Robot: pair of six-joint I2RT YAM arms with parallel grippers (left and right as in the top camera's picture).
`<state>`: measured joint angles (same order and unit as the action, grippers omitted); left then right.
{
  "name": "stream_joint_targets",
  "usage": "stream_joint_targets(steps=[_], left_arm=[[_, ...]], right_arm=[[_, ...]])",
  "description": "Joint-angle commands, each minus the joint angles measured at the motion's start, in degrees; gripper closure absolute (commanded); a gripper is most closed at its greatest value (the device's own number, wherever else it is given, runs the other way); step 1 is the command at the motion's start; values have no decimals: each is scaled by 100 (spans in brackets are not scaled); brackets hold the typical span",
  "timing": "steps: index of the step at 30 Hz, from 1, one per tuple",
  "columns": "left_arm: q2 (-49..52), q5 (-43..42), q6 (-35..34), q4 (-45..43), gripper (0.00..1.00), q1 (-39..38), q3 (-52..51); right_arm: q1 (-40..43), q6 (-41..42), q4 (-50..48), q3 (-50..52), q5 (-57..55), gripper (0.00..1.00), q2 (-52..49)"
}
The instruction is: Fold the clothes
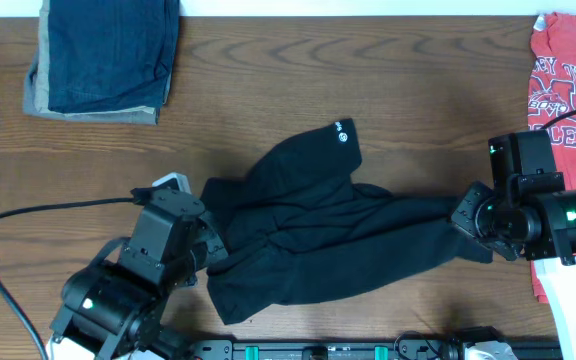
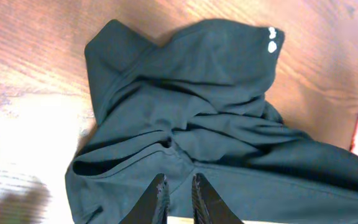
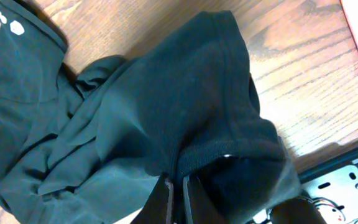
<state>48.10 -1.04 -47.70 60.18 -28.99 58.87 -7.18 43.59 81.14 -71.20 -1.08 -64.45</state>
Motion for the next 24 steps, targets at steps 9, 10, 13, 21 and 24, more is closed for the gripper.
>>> stream_joint_targets(steps=[9, 10, 13, 21, 24], left_arm=[[1655, -634, -81, 166, 60, -63, -243], [1939, -634, -79, 151, 59, -87, -258], [2721, -647, -76, 50, 58, -157, -258], [4428, -1349, 155, -938, 55, -409, -256], [4756, -1517, 31, -1250, 54, -468, -256]], right_arm=[[63, -101, -68, -122, -103, 95, 57], [63, -103, -68, -122, -103, 95, 57], [63, -111, -50, -122, -107, 94, 57], [63, -170, -68, -122, -109, 92, 46], [63, -168, -79, -122, -131, 92, 37]])
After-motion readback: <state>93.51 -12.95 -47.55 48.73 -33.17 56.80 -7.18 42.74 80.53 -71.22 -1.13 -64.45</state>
